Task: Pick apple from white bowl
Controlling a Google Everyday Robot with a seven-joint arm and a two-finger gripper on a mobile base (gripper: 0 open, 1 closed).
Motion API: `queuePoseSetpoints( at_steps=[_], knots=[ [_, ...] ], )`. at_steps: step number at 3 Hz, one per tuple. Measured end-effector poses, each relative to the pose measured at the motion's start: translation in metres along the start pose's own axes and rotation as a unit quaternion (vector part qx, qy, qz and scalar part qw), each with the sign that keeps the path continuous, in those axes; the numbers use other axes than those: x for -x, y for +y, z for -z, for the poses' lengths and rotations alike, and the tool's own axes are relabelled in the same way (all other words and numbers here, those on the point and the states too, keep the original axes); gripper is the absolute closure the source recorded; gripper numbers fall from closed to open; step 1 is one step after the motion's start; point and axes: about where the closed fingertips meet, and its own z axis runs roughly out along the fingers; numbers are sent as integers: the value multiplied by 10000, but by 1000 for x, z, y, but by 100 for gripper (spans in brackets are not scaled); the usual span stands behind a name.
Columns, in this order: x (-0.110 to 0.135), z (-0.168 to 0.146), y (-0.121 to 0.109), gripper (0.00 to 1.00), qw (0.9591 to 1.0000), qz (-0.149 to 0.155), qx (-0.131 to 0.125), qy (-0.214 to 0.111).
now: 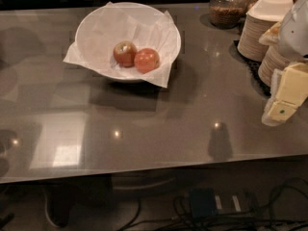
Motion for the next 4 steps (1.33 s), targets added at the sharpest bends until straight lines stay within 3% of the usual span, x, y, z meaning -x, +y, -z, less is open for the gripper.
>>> queuePoseSetpoints(
  at_steps=[1, 2, 4],
  knots=[
    [0, 0, 0, 0, 10000, 0, 0, -1],
    [11, -3, -7, 0, 9997, 5, -76, -251],
    [70, -26, -59, 0, 9942, -106, -439, -979]
  ],
)
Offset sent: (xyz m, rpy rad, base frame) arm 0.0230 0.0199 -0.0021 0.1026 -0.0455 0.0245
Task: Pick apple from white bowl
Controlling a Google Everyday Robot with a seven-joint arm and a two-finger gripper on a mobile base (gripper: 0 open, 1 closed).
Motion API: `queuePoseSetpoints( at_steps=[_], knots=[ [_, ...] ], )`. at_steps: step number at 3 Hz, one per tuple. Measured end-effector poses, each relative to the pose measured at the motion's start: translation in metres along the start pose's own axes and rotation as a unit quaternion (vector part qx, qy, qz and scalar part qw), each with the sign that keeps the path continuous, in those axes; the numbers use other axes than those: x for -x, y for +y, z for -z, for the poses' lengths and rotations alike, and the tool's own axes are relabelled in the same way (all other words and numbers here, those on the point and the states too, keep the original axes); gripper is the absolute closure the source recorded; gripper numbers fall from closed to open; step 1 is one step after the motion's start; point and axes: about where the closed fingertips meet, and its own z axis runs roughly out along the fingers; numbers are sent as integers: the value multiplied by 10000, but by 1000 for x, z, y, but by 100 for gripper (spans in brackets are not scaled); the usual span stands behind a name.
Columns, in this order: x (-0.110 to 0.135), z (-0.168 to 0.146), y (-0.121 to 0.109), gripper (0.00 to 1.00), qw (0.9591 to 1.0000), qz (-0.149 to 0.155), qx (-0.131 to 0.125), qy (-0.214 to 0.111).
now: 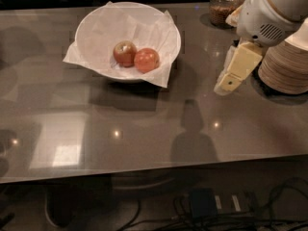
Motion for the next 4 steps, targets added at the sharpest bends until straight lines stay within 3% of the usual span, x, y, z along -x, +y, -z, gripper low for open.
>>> queuePoseSetpoints(
  at_steps=[2, 4],
  knots=[
    [58, -51, -59, 0, 9974, -245, -343, -584],
    [123, -104, -97, 0, 9927, -155, -369, -1140]
  ],
)
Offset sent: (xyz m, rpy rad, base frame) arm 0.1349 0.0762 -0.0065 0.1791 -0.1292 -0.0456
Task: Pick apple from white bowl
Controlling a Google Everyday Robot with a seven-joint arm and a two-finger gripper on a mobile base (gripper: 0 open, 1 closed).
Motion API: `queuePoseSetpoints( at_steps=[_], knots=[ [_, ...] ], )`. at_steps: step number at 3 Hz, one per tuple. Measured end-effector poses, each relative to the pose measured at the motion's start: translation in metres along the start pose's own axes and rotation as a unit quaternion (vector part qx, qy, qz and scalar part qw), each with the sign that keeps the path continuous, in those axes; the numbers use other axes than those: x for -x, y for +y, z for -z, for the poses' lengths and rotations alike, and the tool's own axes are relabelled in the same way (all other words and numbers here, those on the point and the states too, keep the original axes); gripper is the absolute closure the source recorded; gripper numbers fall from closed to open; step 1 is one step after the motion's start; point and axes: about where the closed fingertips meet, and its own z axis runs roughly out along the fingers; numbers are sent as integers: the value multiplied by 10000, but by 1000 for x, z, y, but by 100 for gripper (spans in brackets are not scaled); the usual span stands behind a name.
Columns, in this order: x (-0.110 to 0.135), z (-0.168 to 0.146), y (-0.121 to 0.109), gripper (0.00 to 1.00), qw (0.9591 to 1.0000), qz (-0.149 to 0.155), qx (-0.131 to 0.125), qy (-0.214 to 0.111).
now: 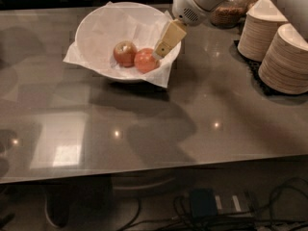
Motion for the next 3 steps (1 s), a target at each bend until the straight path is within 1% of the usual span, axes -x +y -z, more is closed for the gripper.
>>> queuePoseSetpoints(
  at_steps=[1, 2, 3],
  knots=[
    [0, 0, 0, 0, 10000, 1, 0, -1],
    [5, -10, -2, 0, 9999, 71, 5, -75],
    [13, -34, 2, 0, 9995, 97, 203, -244]
  ],
)
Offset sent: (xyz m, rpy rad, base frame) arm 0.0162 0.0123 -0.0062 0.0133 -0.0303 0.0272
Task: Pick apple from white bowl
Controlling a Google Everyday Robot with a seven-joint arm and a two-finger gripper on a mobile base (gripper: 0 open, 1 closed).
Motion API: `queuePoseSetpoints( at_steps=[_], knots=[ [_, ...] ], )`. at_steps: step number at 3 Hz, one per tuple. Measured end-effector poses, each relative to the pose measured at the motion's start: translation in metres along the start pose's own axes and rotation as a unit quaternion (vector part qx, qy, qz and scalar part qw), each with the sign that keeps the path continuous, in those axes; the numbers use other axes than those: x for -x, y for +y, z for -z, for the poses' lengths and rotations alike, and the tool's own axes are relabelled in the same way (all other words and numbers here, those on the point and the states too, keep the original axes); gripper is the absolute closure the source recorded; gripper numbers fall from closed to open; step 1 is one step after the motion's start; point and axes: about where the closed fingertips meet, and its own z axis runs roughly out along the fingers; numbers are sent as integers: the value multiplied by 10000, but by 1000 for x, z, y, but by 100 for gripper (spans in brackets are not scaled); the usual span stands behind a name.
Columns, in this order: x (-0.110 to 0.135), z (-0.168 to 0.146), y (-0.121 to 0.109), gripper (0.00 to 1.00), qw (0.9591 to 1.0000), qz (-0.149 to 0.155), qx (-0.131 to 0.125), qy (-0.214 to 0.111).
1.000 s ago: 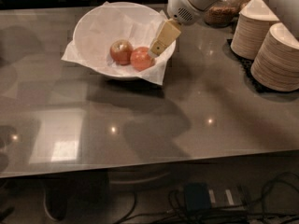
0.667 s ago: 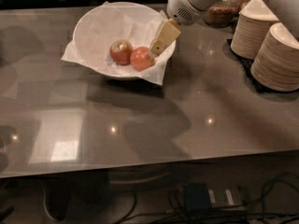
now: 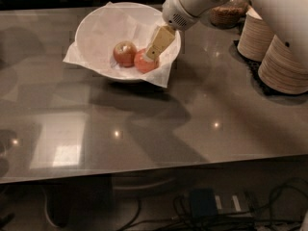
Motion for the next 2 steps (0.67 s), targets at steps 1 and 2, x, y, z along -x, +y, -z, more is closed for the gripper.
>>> queuePoseSetpoints(
  at_steps=[1, 2],
  knots=[
    [3, -22, 9, 17, 9996, -59, 247, -114],
    [-2, -37, 19, 26, 9988, -146, 457, -115]
  ],
)
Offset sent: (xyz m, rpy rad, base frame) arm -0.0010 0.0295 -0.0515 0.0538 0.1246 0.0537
